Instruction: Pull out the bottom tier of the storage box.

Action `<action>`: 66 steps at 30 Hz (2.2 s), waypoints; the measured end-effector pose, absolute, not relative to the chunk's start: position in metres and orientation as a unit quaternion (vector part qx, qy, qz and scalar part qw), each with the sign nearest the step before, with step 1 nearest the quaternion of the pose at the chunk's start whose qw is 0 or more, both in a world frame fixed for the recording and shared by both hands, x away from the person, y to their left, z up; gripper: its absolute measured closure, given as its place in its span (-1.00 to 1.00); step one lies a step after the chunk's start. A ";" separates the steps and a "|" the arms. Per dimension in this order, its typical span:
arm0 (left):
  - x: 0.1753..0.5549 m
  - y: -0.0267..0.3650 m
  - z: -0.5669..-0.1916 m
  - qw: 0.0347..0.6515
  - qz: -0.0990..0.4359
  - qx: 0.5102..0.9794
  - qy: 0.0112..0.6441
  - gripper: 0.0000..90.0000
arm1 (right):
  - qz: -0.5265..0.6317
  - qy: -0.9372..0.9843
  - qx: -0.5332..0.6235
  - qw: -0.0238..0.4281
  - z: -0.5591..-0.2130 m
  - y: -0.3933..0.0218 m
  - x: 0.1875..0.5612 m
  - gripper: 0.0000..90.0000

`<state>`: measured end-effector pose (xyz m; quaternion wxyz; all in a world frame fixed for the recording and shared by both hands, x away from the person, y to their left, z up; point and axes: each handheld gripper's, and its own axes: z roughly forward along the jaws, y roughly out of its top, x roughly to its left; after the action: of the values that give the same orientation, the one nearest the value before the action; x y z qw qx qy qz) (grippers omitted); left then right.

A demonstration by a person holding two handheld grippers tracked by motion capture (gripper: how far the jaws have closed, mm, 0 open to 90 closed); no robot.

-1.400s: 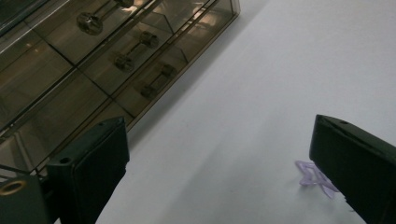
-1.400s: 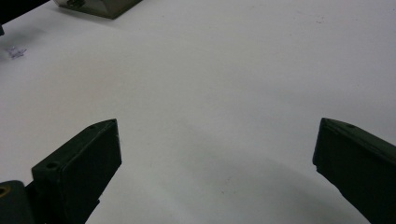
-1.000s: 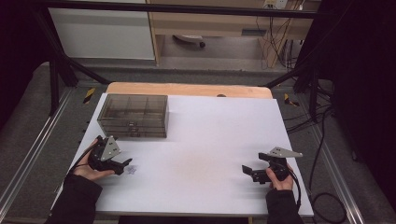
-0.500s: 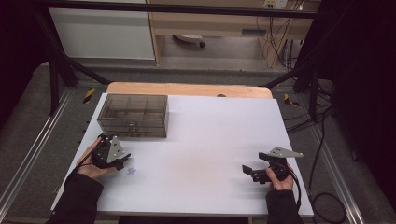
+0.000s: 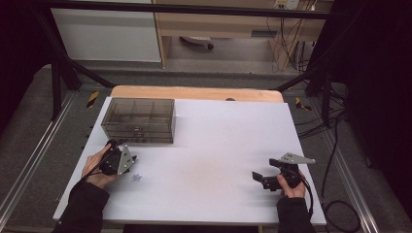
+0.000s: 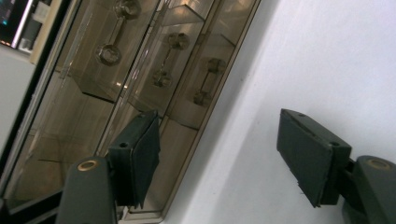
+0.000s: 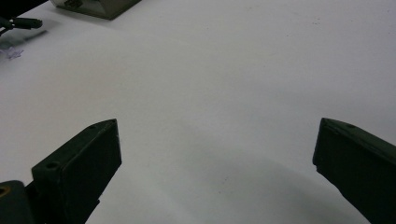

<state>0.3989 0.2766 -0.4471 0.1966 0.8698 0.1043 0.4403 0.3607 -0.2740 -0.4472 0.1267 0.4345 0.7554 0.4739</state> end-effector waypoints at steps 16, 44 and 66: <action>0.400 0.264 -0.457 0.154 0.494 0.855 0.032 -0.16 | 0.473 0.755 0.436 0.129 -0.447 -0.274 0.361 -0.96; 0.411 0.256 -0.481 0.096 0.549 0.830 -0.028 0.29 | 0.474 0.754 0.436 0.129 -0.447 -0.274 0.361 -0.96; 0.416 0.257 -0.493 0.074 0.578 0.811 -0.048 0.61 | 0.475 0.753 0.436 0.131 -0.447 -0.274 0.361 -0.96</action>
<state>0.4156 0.2571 -0.4934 0.0738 0.8112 -0.0482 0.5780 0.3609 -0.2745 -0.4468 0.1309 0.4355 0.7531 0.4755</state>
